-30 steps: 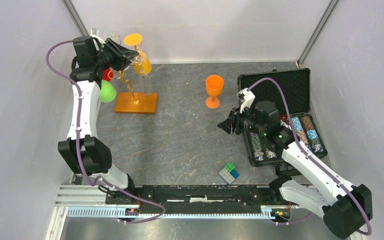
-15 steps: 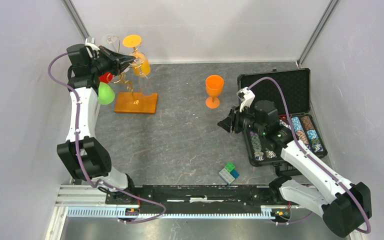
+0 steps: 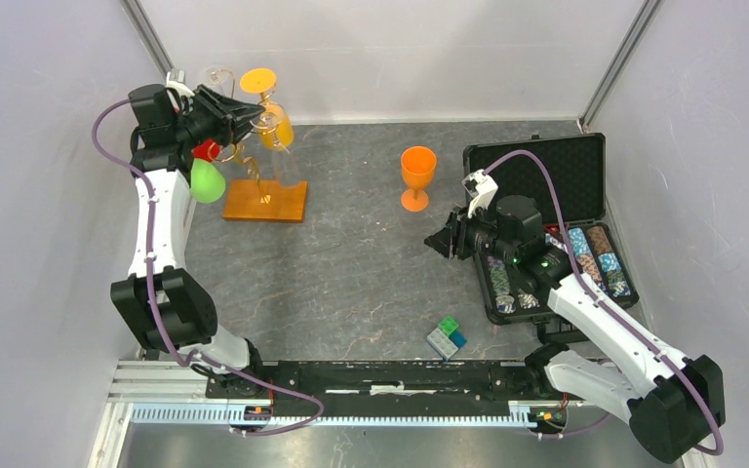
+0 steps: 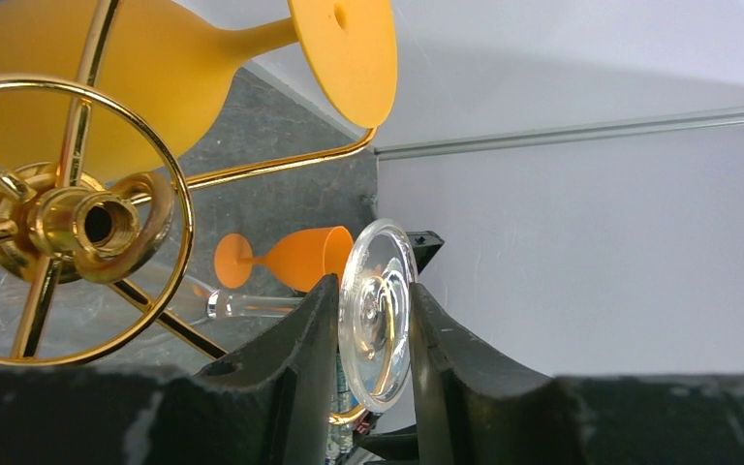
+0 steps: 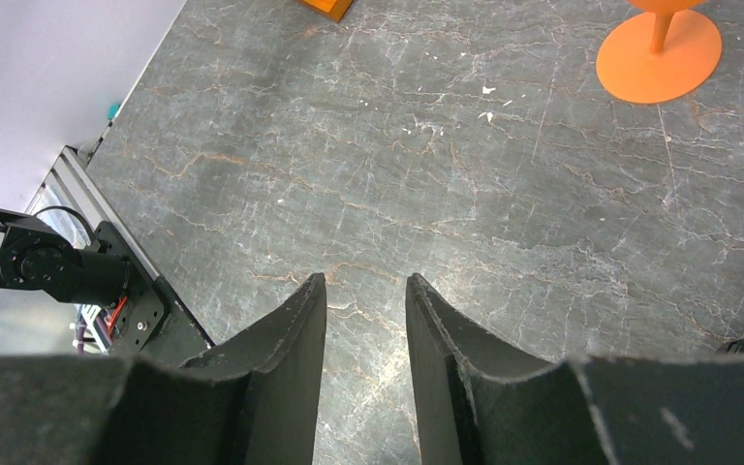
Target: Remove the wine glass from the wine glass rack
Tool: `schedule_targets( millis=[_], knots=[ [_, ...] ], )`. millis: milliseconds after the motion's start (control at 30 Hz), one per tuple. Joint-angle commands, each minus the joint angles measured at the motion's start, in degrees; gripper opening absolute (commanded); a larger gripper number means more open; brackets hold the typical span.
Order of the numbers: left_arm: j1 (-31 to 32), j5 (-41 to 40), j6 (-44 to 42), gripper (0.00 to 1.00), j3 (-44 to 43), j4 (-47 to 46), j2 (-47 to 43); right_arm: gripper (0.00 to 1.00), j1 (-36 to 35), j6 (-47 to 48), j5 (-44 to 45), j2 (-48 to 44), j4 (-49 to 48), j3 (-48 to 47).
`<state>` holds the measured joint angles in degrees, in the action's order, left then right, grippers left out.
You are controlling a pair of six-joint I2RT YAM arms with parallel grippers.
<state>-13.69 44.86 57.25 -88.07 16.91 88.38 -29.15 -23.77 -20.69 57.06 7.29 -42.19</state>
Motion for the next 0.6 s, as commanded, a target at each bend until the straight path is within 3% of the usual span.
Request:
schedule_targets(
  millis=[0,167,400,567],
  knots=[
    [-0.28,-0.76,-6.90,0.38,-3.16,4.89,-1.20,0.41,-0.03,-0.21,0.47,-0.32,-3.16,-1.27],
    [-0.28,-1.74,-9.20,0.33,-3.89,7.11,-1.19,0.41,0.01,-0.43,0.03,-0.22,-4.08,-0.39],
    [-0.28,-3.90,-13.77,0.36,-6.50,12.16,-0.43,0.41,-0.03,-0.19,0.03,-0.38,-4.29,0.35],
    [-0.28,-5.05,-14.98,0.27,-6.93,13.76,-0.85,0.40,0.01,-0.27,-0.16,-0.28,-4.57,0.54]
  ],
)
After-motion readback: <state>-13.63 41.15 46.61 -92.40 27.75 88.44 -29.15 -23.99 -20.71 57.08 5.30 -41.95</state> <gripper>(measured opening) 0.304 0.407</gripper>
